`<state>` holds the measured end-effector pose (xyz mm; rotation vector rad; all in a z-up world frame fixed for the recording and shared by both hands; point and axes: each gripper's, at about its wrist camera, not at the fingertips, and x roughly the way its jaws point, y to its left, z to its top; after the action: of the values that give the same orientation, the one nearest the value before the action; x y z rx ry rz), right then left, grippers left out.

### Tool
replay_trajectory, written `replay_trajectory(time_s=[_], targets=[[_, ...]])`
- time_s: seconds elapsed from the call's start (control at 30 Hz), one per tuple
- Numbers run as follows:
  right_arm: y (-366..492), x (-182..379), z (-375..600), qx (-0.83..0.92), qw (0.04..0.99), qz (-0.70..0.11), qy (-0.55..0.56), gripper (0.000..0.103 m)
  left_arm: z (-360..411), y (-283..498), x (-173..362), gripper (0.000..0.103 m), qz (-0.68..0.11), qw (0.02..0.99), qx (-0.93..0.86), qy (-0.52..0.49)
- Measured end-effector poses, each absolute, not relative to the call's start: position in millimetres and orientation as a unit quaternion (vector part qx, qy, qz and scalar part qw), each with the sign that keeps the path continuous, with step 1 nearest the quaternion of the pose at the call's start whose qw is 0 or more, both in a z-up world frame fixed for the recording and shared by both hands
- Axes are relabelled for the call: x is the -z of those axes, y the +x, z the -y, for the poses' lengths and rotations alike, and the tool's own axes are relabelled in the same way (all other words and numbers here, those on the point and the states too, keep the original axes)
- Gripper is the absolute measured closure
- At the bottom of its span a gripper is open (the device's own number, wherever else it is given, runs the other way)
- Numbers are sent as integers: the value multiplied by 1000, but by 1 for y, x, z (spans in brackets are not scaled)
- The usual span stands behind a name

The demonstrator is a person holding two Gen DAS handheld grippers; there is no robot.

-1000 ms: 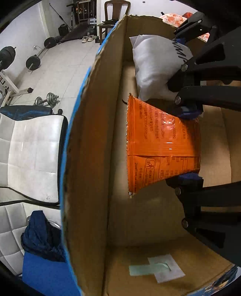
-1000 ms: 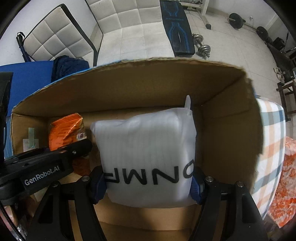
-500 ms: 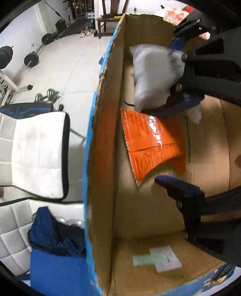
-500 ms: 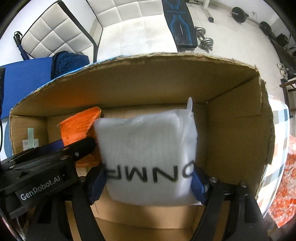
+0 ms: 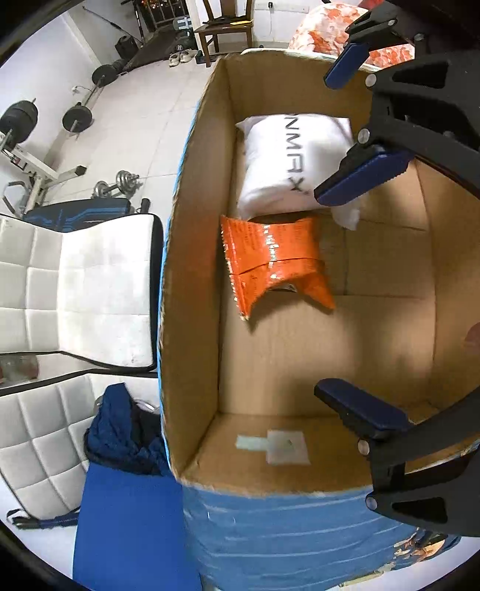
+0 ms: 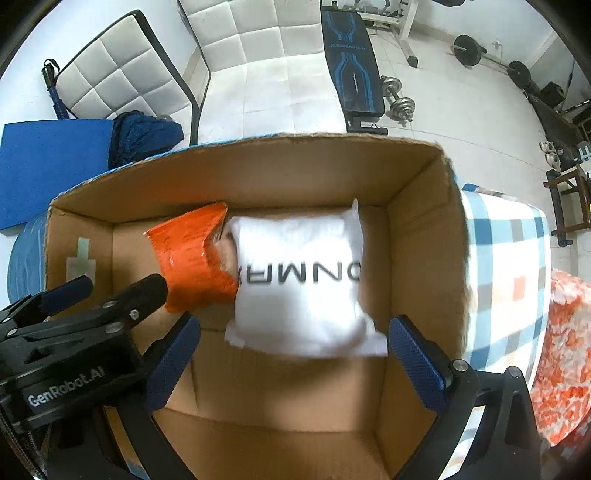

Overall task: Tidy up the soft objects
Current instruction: 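Carry both bags into the box and open both tools, then move both tools back toward the remaining items on the bed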

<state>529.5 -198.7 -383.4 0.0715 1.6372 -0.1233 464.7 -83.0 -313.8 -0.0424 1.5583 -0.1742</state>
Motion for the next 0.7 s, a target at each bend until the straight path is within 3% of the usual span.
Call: replay_trajectory(time_s=[0.7], targets=[[406,242,171,66,755,-653,6,0,43,340,186,7,-585,809,65,3]])
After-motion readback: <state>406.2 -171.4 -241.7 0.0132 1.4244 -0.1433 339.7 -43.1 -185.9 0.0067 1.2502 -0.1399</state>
